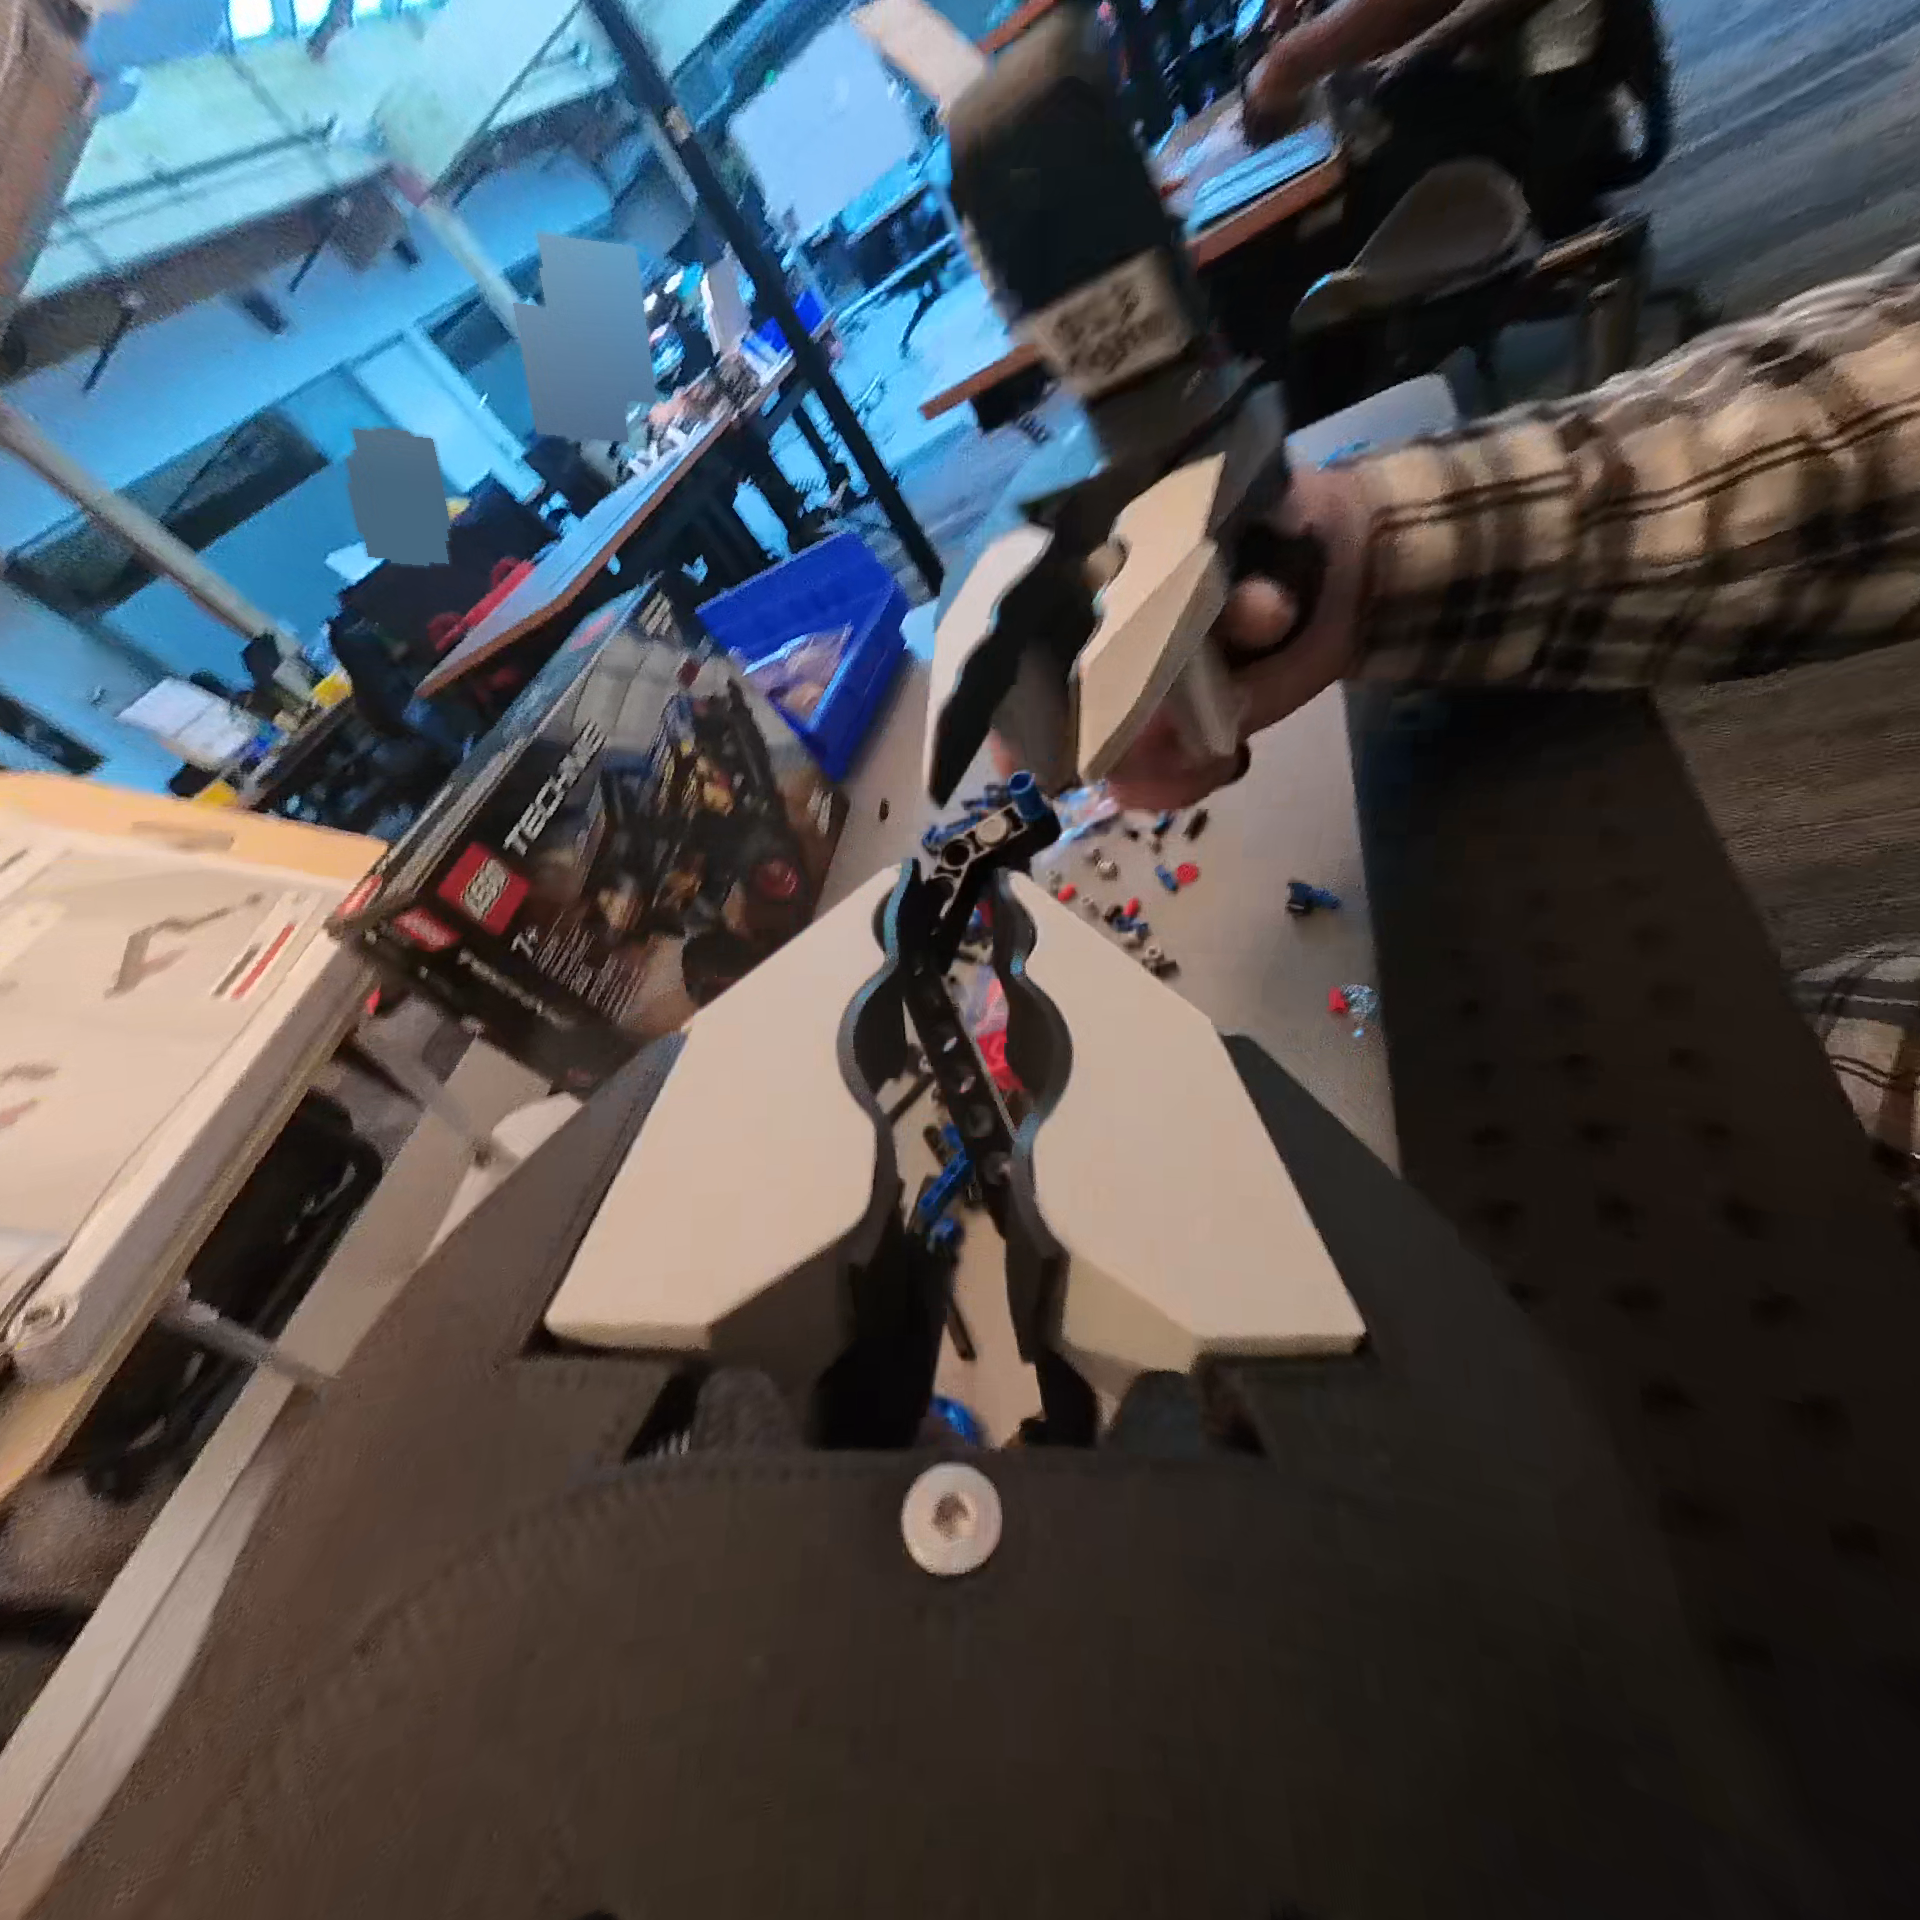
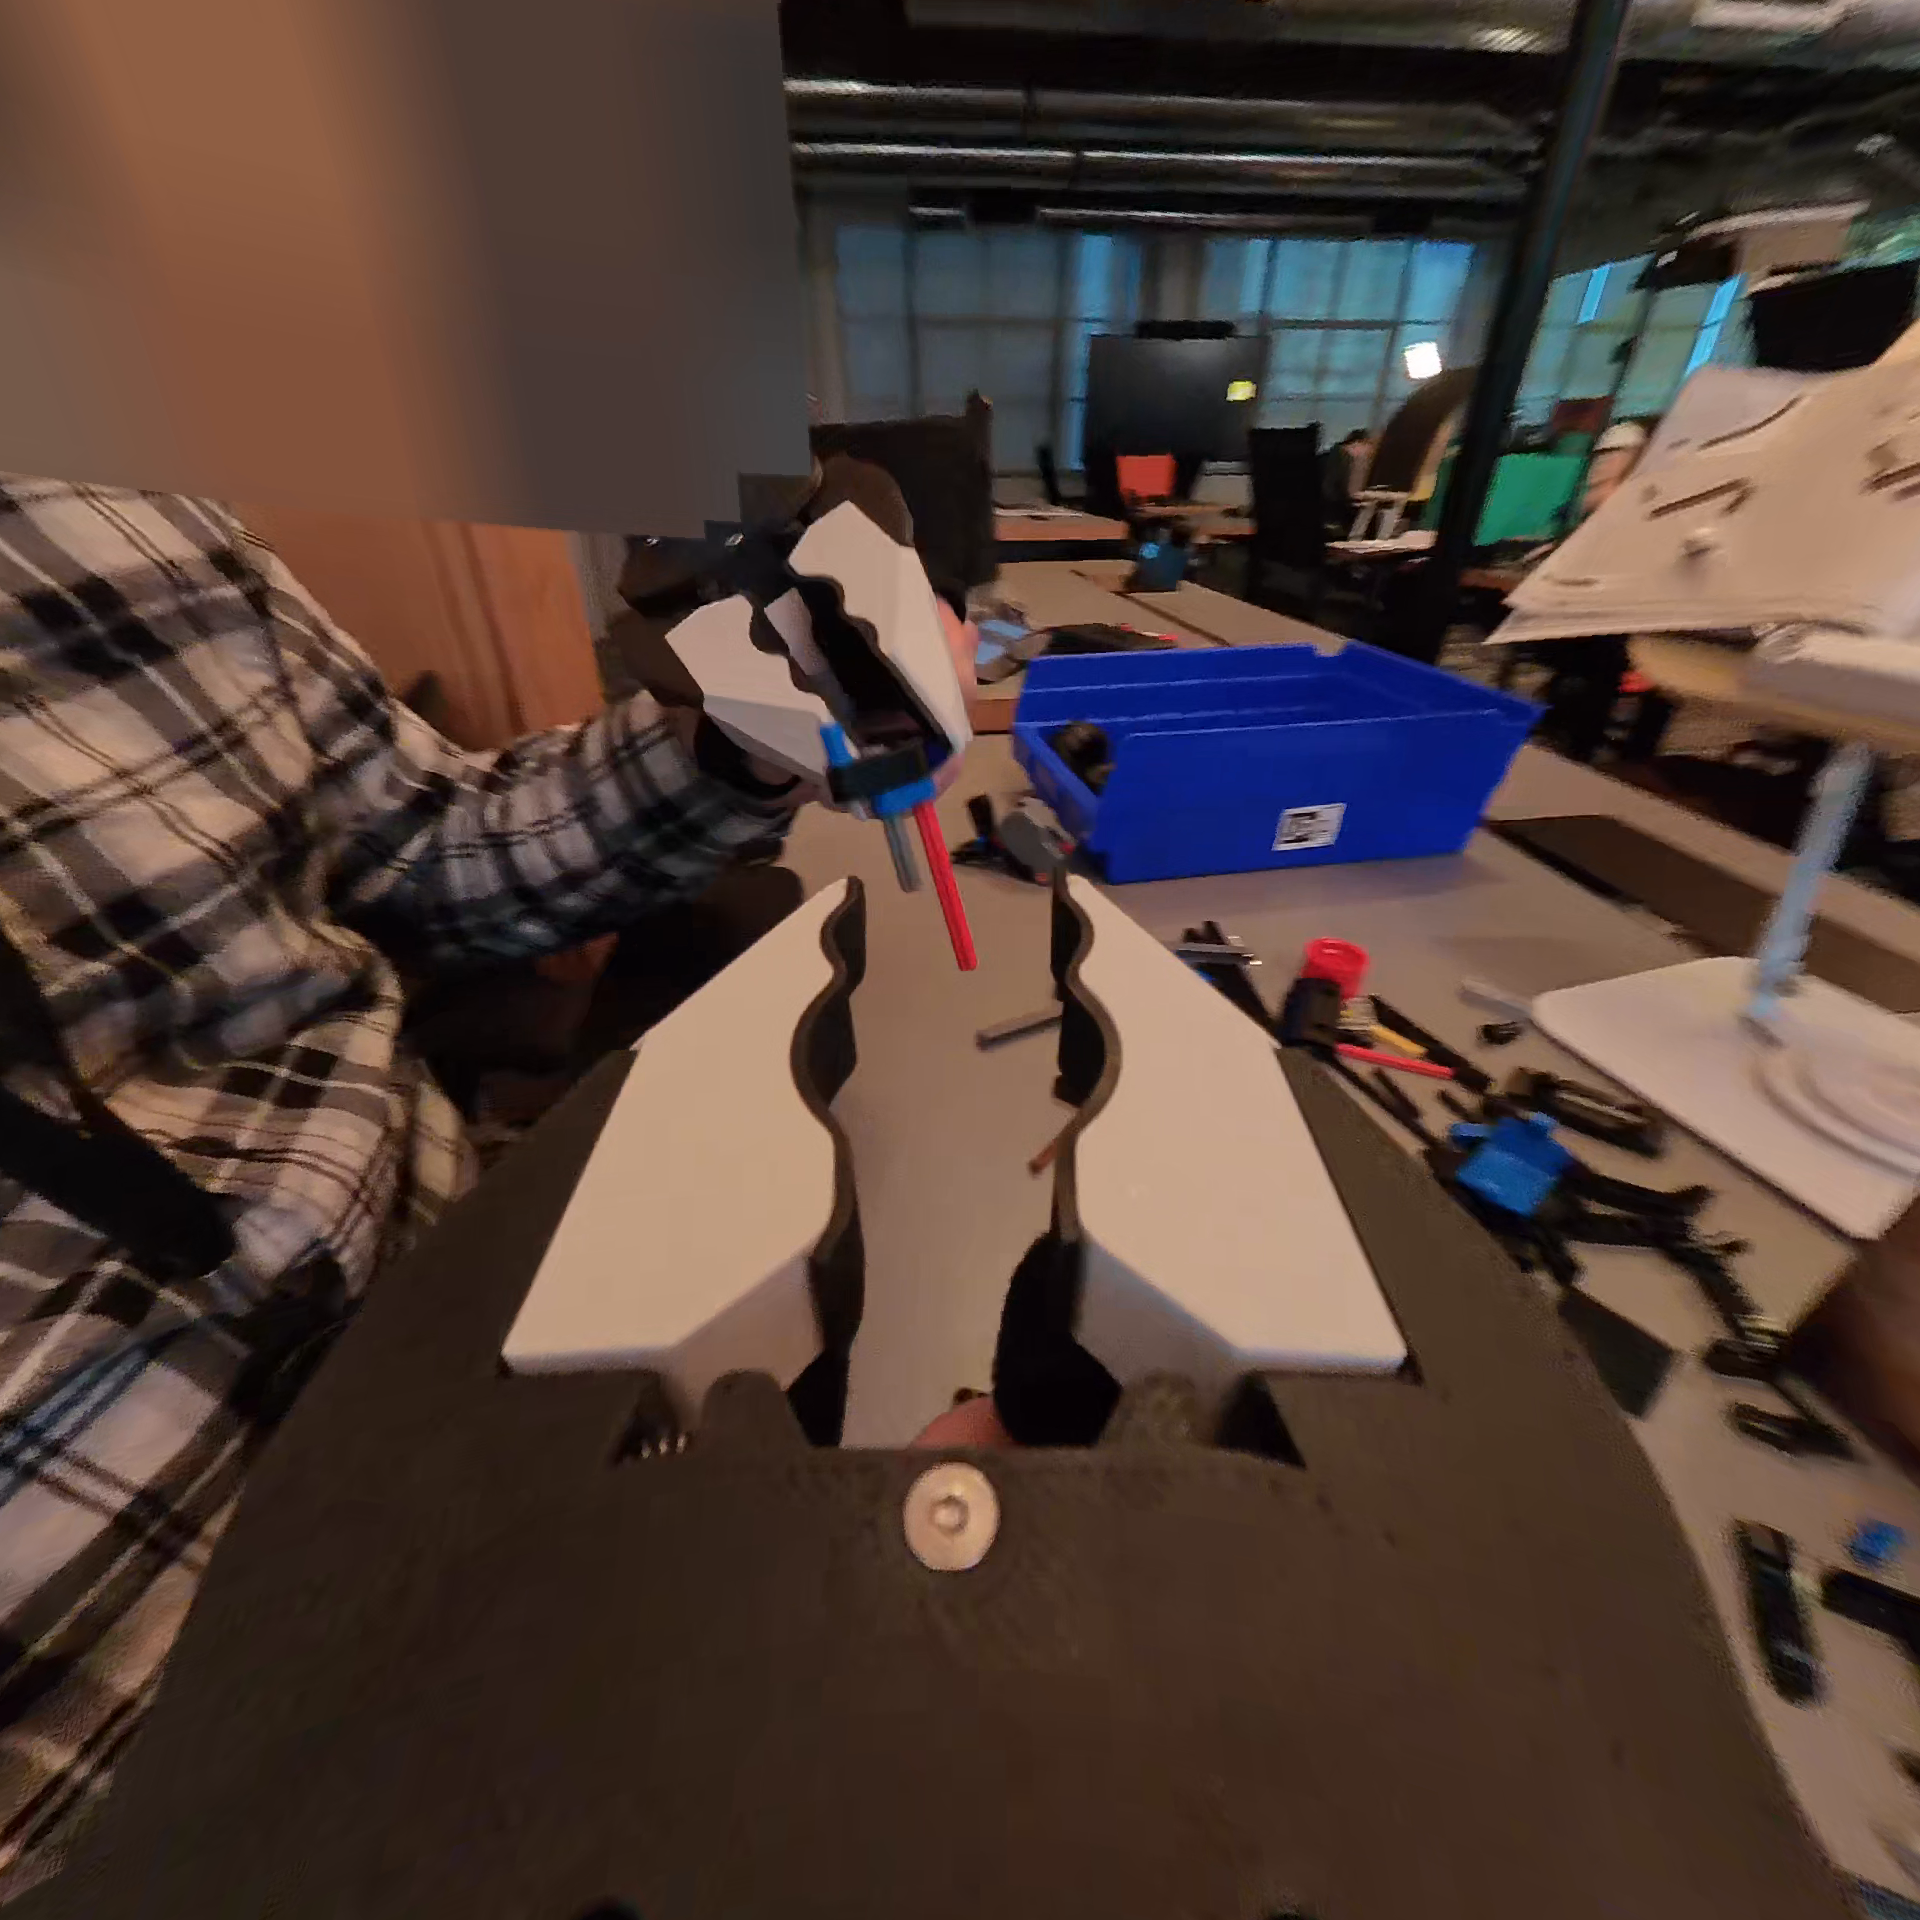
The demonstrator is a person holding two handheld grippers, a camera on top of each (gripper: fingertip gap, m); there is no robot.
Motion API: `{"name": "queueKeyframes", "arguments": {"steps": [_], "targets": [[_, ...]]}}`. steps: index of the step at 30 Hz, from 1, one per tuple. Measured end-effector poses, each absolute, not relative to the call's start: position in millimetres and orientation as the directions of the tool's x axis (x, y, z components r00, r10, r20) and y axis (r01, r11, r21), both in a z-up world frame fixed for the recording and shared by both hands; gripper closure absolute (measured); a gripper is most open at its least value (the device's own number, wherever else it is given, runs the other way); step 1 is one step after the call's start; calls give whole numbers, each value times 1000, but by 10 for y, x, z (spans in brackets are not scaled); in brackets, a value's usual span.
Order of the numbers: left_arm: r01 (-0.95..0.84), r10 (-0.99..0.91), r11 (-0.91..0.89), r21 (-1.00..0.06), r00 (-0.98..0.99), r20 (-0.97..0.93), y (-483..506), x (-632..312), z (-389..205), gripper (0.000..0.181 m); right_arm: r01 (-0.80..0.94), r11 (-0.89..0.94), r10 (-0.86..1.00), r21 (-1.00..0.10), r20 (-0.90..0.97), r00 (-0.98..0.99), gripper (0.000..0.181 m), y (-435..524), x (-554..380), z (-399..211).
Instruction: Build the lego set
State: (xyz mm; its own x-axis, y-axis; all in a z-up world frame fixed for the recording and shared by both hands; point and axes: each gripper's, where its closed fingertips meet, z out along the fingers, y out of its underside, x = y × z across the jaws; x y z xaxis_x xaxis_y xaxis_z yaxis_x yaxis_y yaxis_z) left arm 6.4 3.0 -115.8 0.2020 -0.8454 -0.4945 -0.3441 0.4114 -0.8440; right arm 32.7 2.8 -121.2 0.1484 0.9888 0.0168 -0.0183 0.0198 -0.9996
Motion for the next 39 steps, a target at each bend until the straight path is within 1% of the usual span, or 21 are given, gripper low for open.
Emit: {"name": "queueKeyframes", "arguments": {"steps": [2,3,5,7,10,13,17,23,25,29,35,39], "targets": [[-378,-852,370,-849,227,-472,70,65,-1241,171,44,121,967,-992,128,221,153,-22,280,-1167],[-406,-850,355,-842,234,-471,88,74,-1303,171,110,157,951,-981,181,252,155,-27,218,-1211],[-467,-858,314,-827,233,-458,113,93,-1449,171,237,201,916,-951,268,300,155,5,93,-1354],[-501,-863,278,-820,244,-441,150,94,-1557,171,311,203,888,-928,308,342,163,71,25,-1482],[-522,-880,211,-826,267,-393,199,51,-1706,171,343,163,881,-925,293,371,170,121,-9,-1626],[-541,-897,153,-827,275,-345,199,31,-1882,170,367,112,897,-923,253,363,170,122,-29,-1796],[-595,-907,95,-798,280,-316,216,-6,-2178,170,393,8,918,-919,163,362,171,146,-56,-2094],[-609,-917,37,-792,294,-269,205,-55,-2444,170,474,-14,926,-880,167,338,172,142,-101,-2361],[-625,-911,46,-779,293,-290,191,-78,-2509,170,498,-13,927,-867,176,331,172,129,-120,-2429],[-606,-902,48,-794,315,-295,158,-95,-2508,170,496,-3,930,-868,180,321,172,100,-139,-2428],[-616,-879,112,-780,305,-367,83,-86,-2503,170,510,38,919,-859,230,319,172,27,-130,-2438],[-623,-851,157,-767,309,-425,44,-63,-2501,170,530,96,895,-843,306,324,172,-15,-105,-2447]]}}
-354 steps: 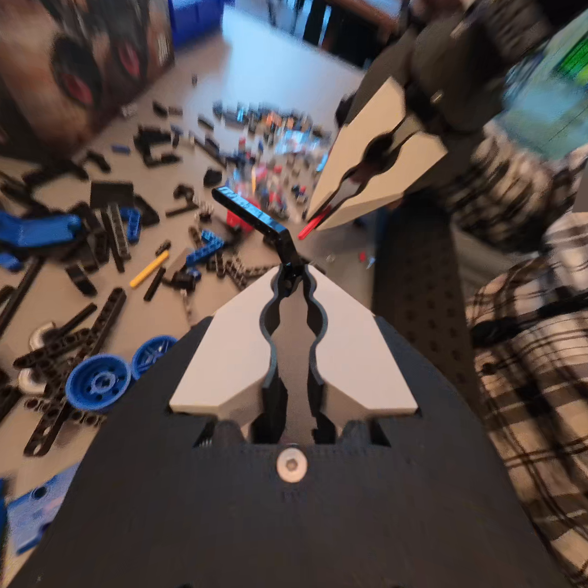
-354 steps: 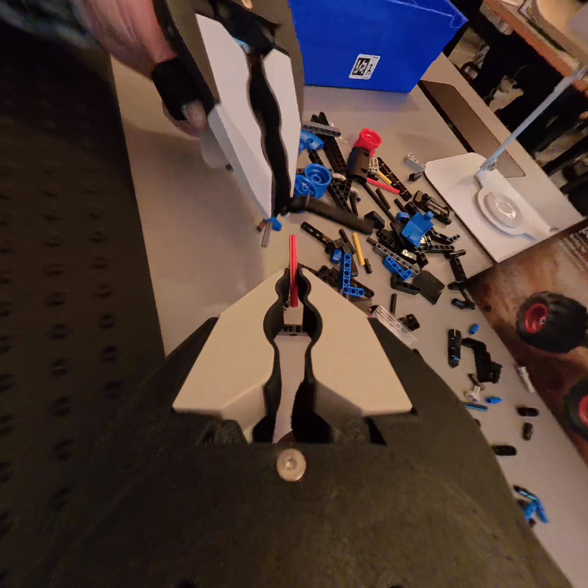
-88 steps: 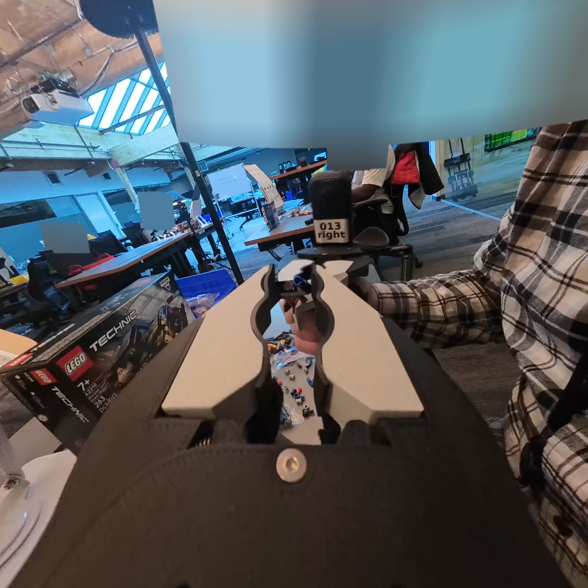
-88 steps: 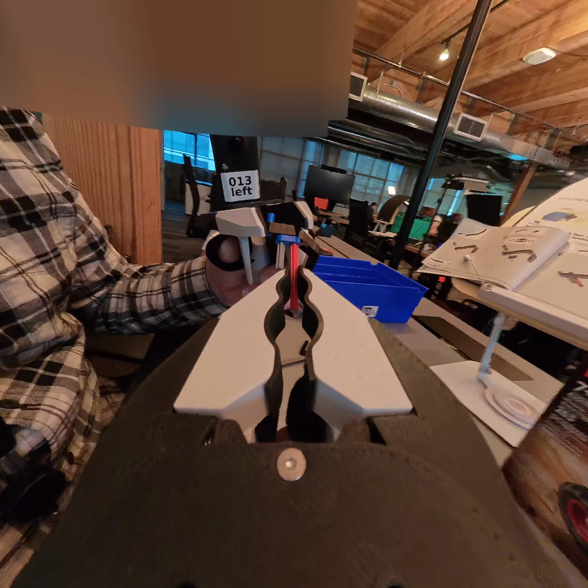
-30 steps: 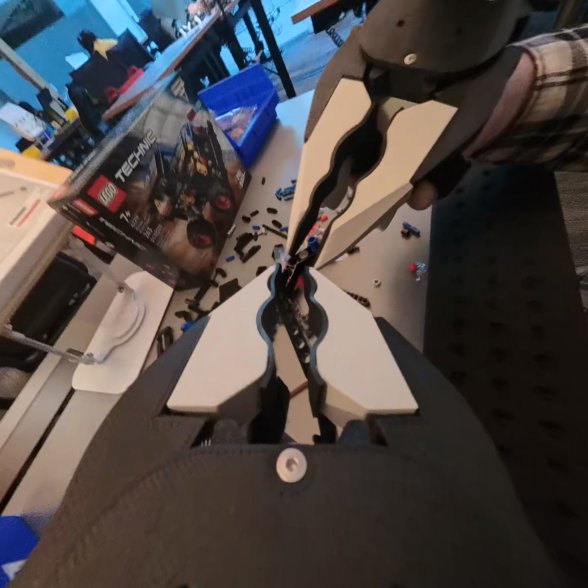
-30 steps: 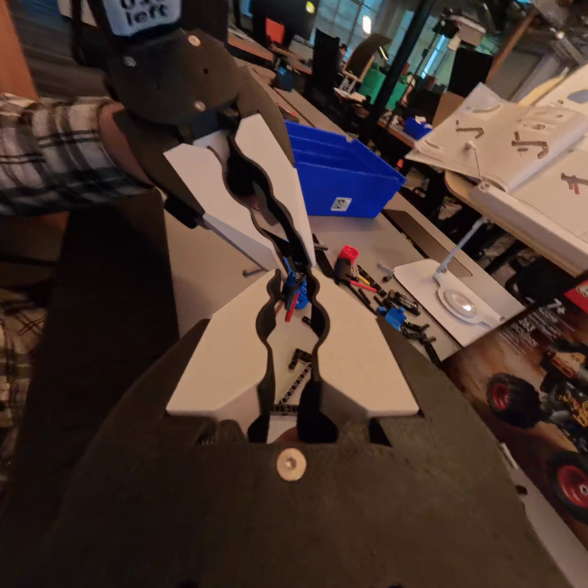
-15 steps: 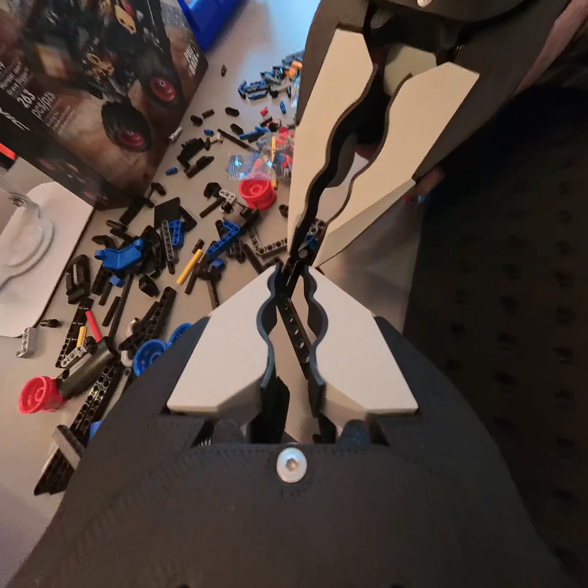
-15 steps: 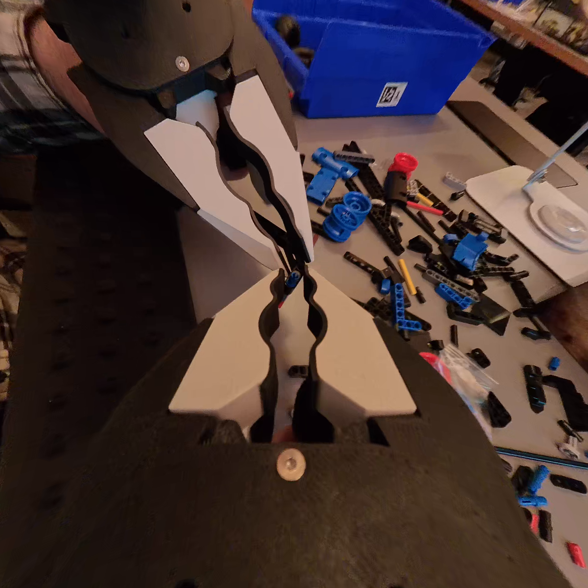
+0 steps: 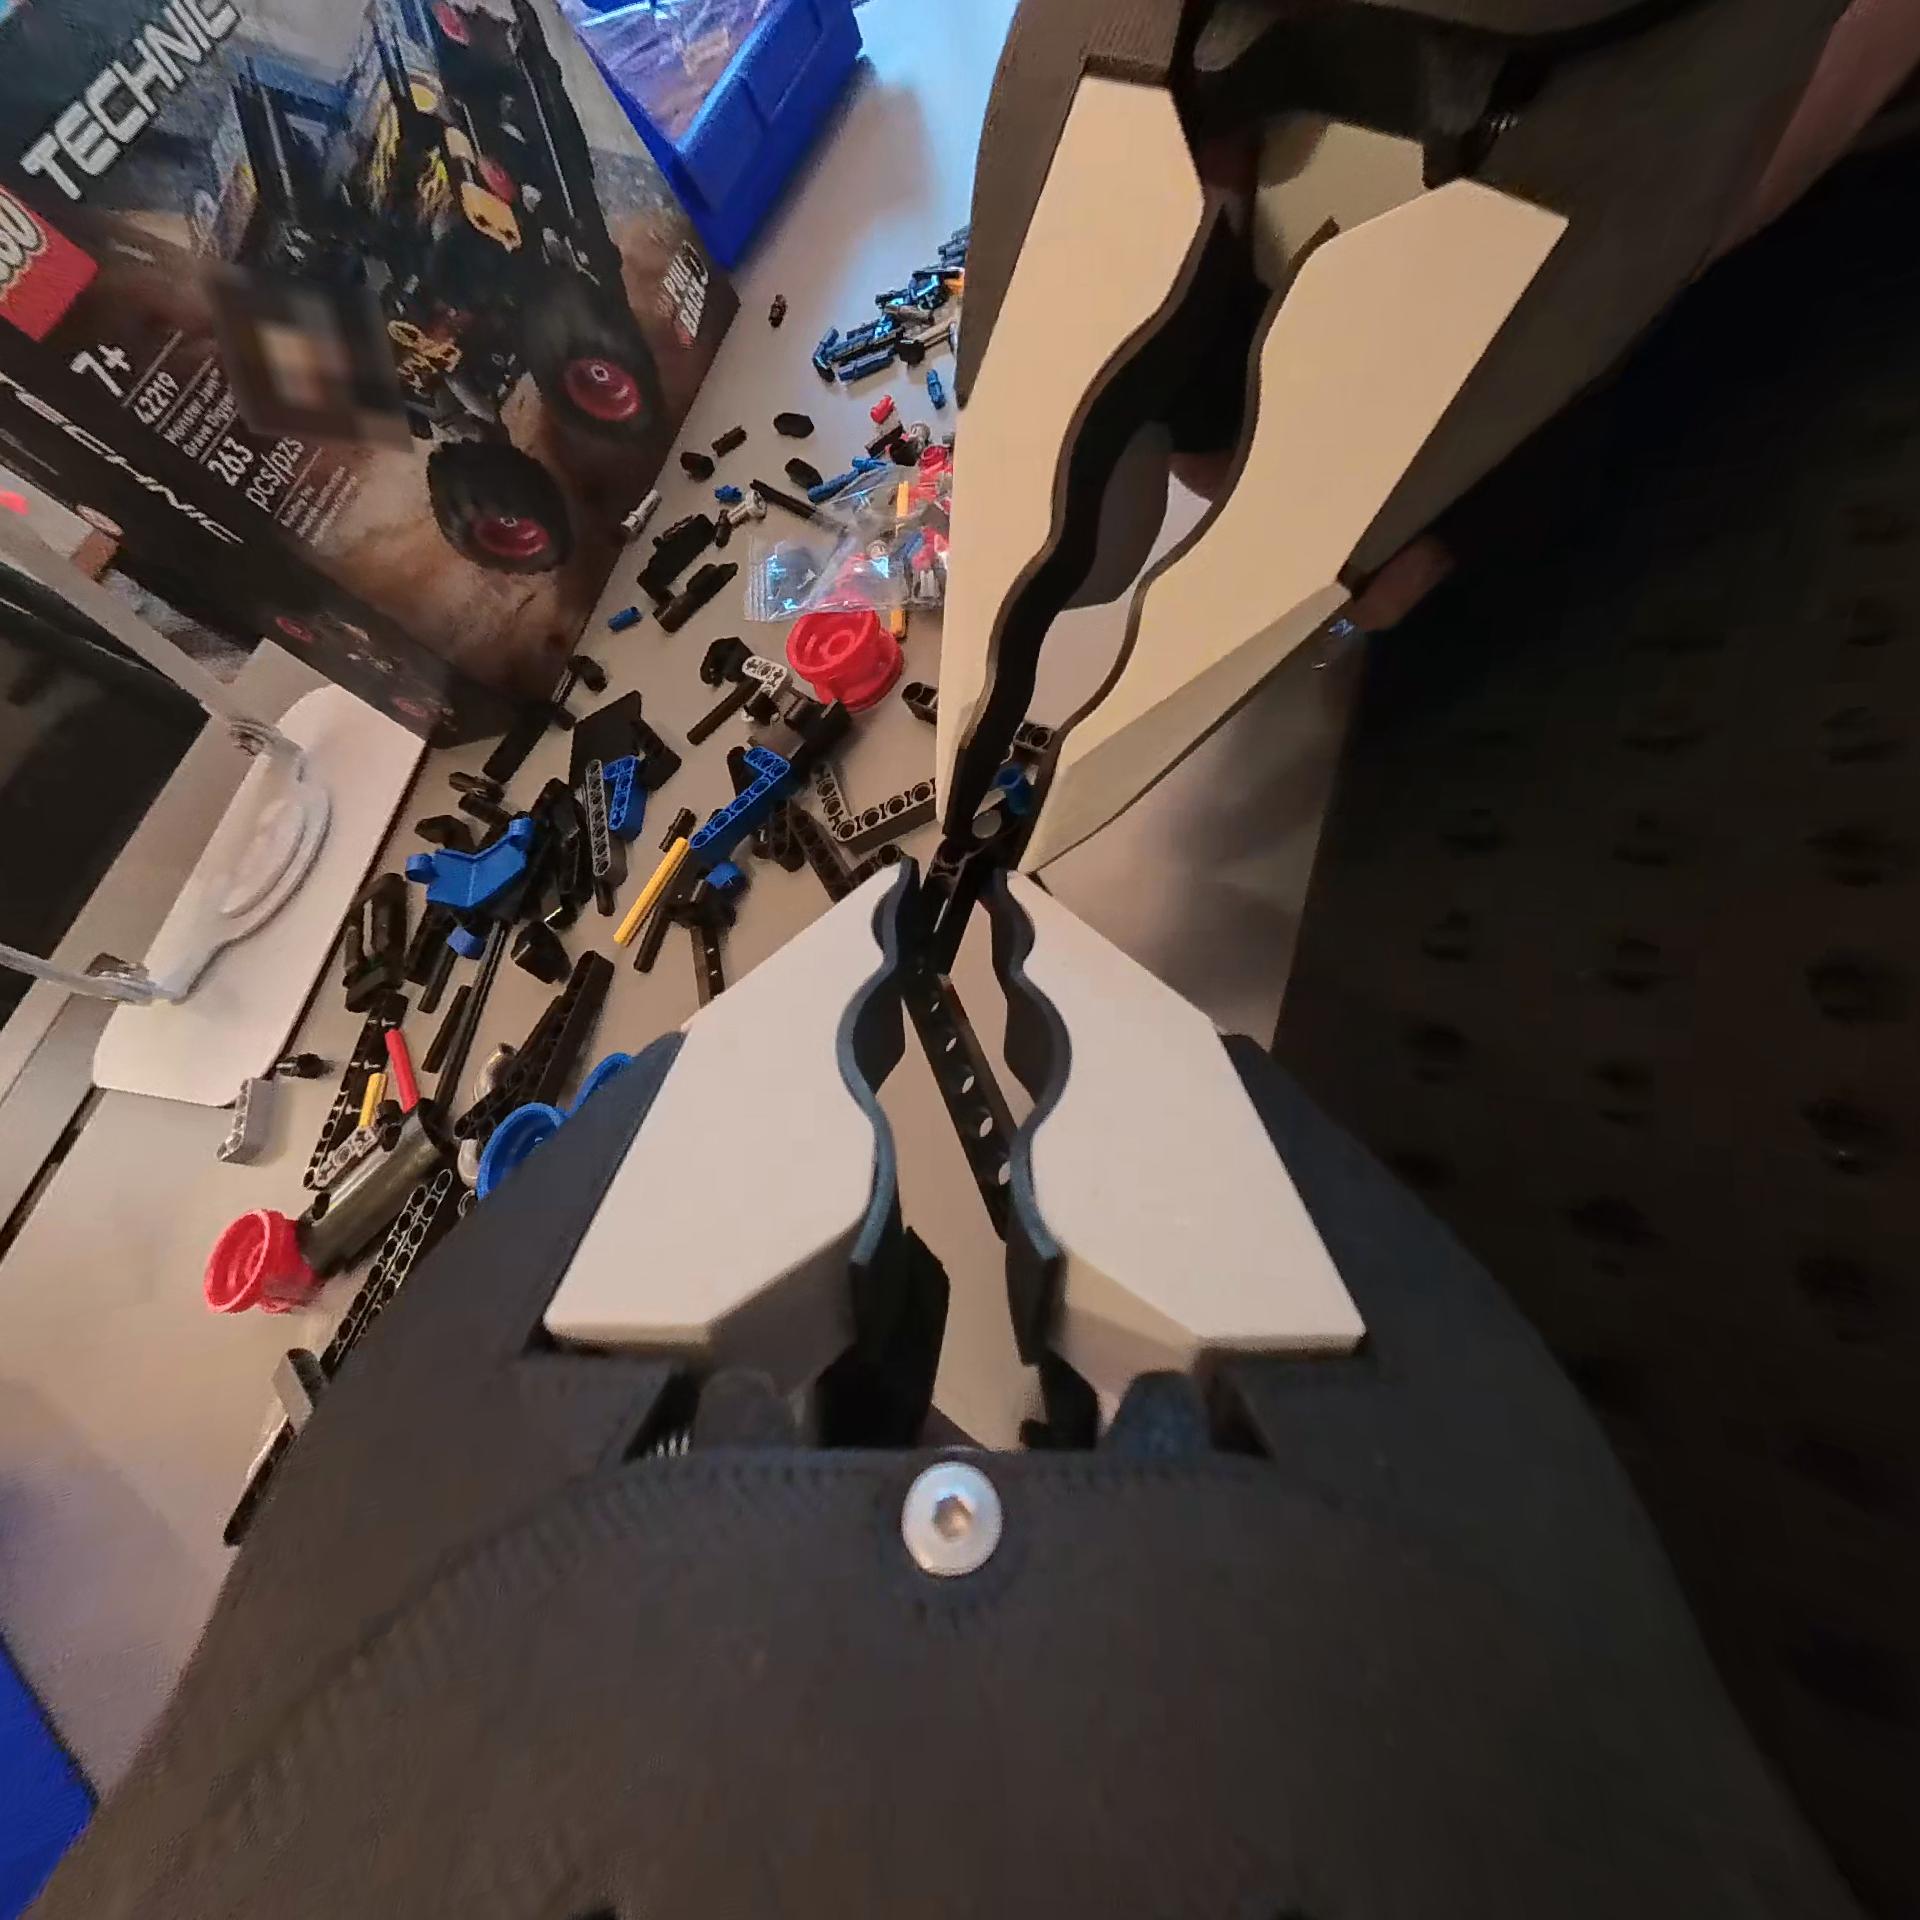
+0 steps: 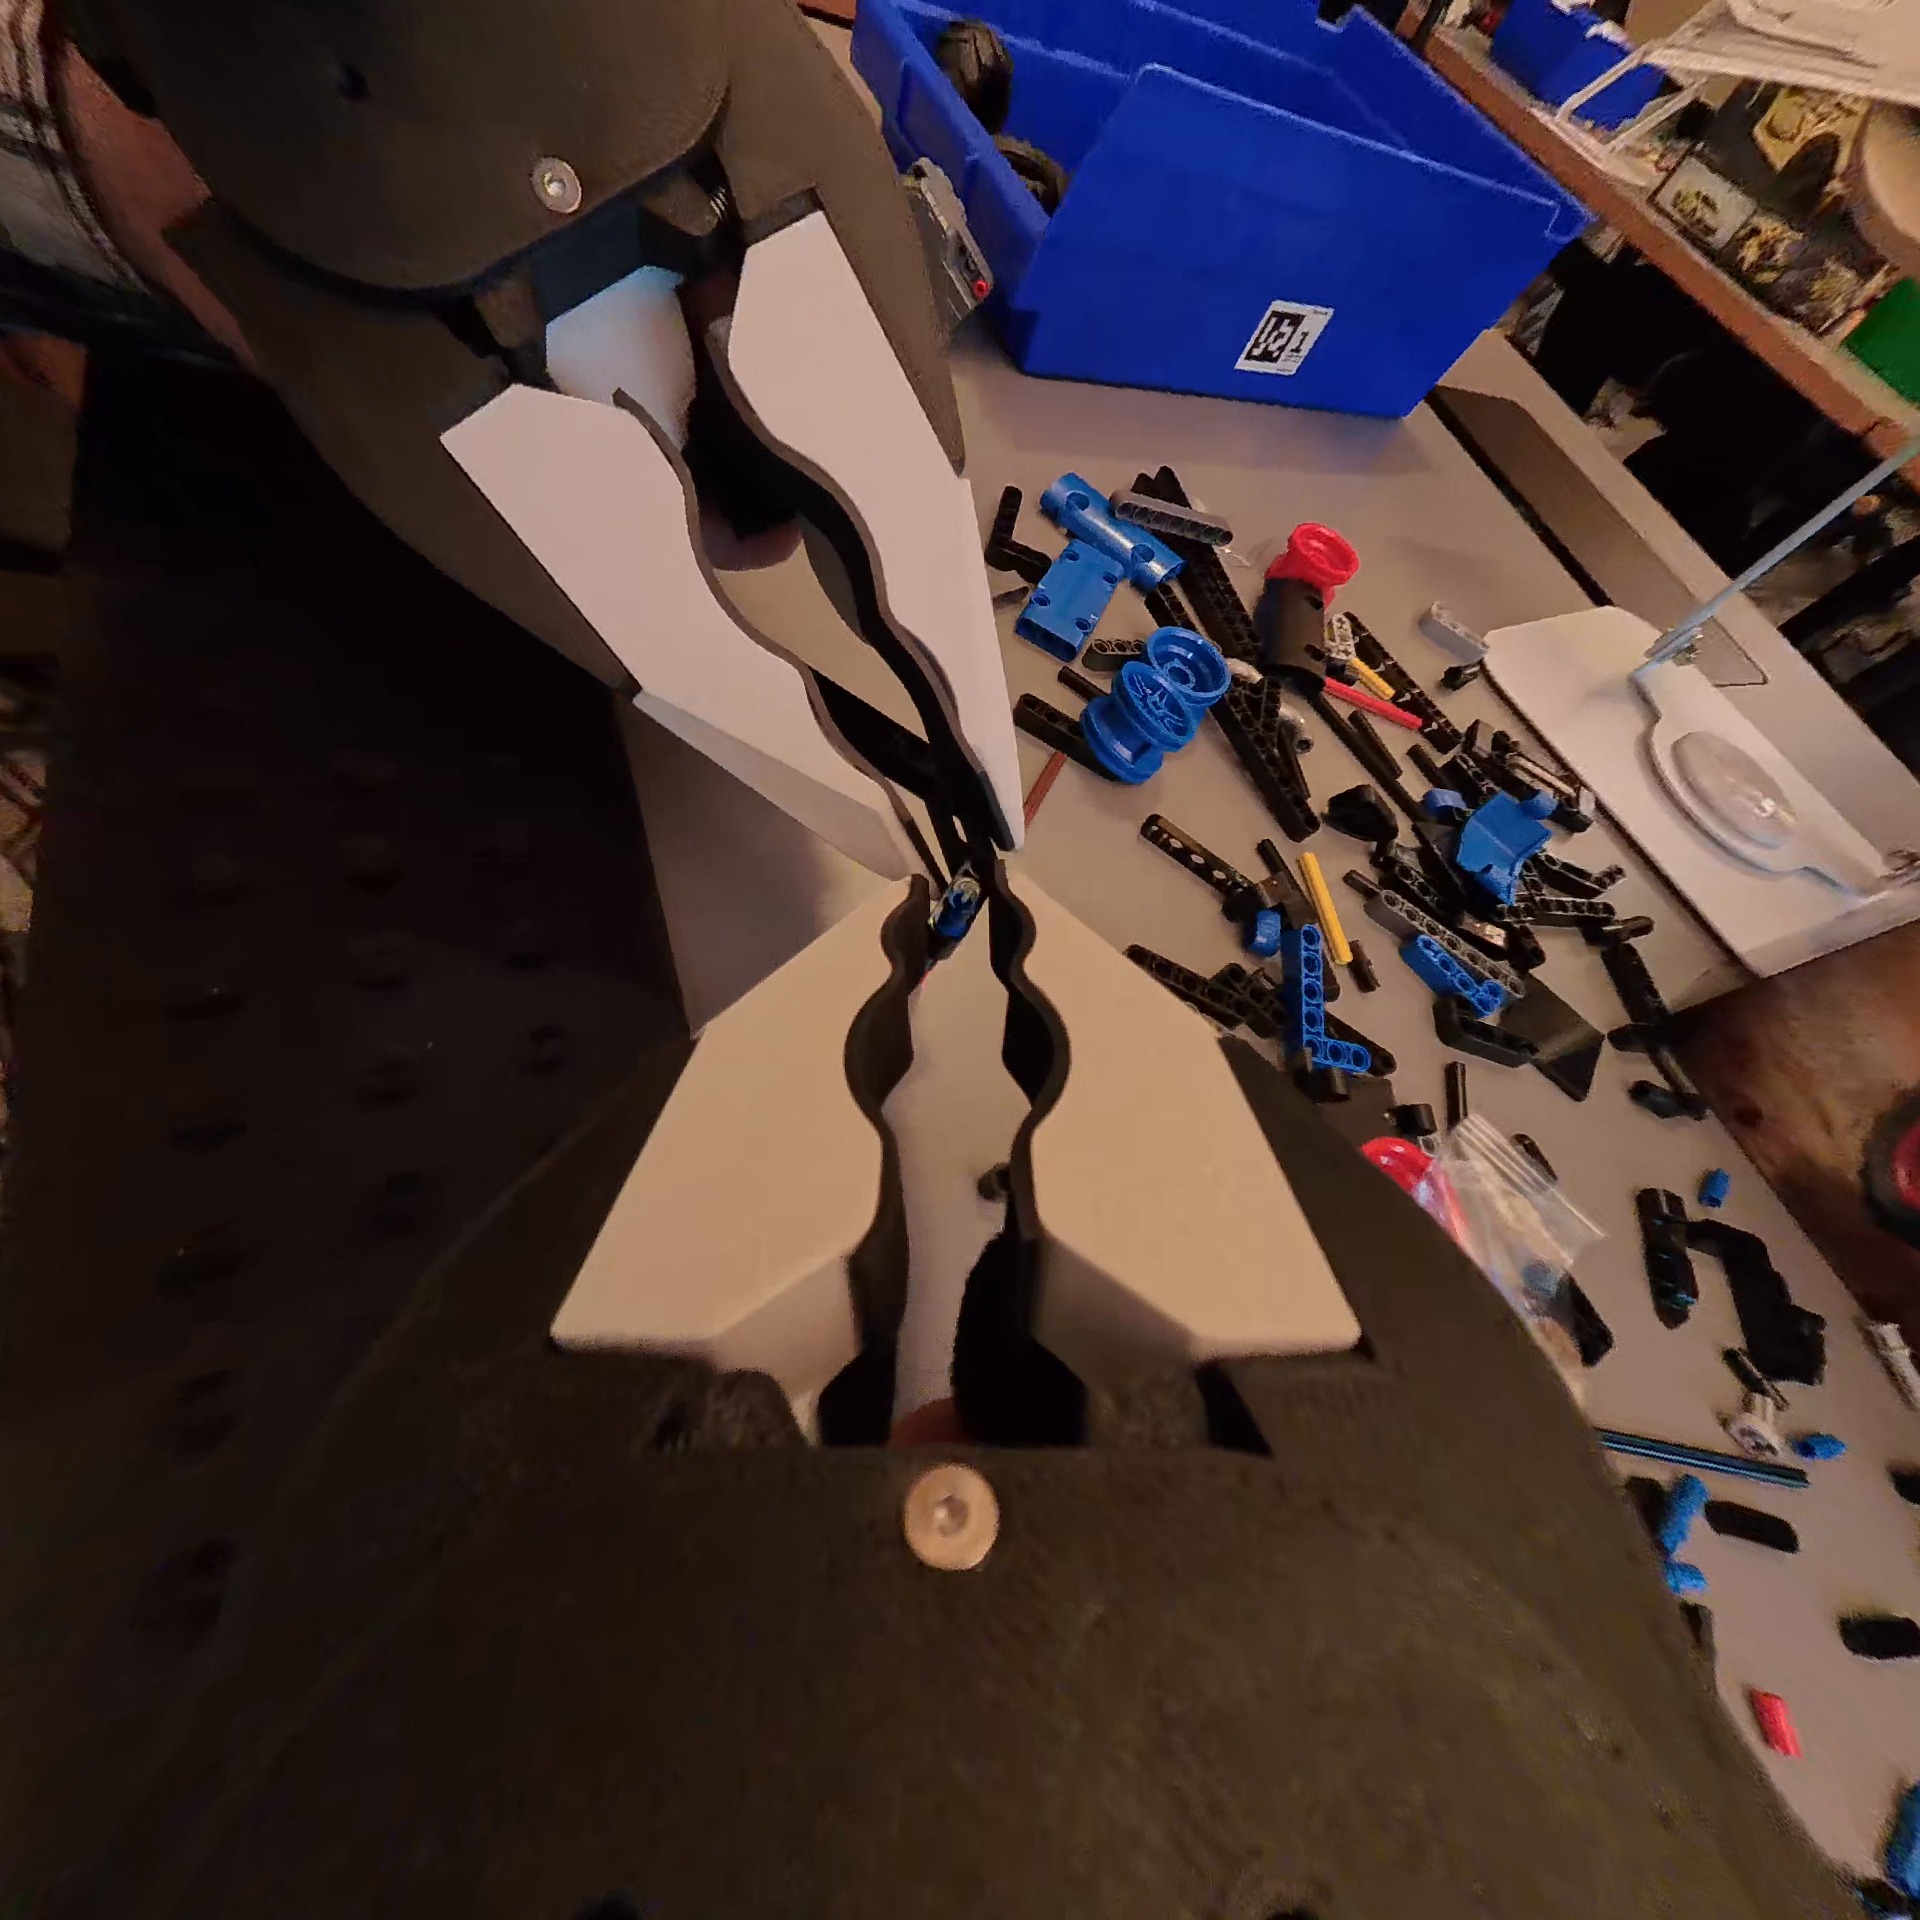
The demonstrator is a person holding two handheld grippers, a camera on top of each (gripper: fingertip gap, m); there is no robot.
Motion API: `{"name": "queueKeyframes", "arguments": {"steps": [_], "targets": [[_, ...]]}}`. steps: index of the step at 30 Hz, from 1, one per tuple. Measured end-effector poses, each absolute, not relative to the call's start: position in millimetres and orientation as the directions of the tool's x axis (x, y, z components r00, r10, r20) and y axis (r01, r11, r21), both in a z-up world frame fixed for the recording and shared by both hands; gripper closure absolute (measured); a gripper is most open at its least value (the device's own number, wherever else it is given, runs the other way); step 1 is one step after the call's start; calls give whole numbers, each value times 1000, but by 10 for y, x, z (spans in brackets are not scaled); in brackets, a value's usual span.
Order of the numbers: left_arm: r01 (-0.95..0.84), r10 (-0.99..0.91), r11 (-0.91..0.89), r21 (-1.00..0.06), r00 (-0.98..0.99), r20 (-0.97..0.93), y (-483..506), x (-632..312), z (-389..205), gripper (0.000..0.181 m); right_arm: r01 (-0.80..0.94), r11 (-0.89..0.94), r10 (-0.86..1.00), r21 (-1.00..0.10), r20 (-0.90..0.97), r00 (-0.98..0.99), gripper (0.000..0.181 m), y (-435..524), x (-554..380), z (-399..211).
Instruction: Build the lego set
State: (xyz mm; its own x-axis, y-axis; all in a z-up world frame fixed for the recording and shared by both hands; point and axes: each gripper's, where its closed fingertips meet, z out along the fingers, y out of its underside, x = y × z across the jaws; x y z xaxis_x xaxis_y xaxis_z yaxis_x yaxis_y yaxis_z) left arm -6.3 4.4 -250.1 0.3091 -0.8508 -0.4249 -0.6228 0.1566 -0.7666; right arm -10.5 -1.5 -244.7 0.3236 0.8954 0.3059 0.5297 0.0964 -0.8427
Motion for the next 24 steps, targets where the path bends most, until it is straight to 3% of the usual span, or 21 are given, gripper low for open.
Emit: {"name": "queueKeyframes", "arguments": {"steps": [12,17,21,24], "targets": [[-713,-840,151,-685,273,-469,42,-92,-2742,170,616,80,906,-784,315,283,172,-14,-126,-2689],[-707,-865,115,-698,274,-421,59,-95,-2756,170,611,57,916,-790,284,283,172,5,-131,-2693],[-573,-914,-63,-817,363,-184,128,-96,-2574,170,538,13,926,-843,214,312,164,42,-115,-2492],[-450,-930,-241,-860,361,72,147,-76,-2452,170,528,122,911,-840,305,276,156,63,-51,-2275]]}}
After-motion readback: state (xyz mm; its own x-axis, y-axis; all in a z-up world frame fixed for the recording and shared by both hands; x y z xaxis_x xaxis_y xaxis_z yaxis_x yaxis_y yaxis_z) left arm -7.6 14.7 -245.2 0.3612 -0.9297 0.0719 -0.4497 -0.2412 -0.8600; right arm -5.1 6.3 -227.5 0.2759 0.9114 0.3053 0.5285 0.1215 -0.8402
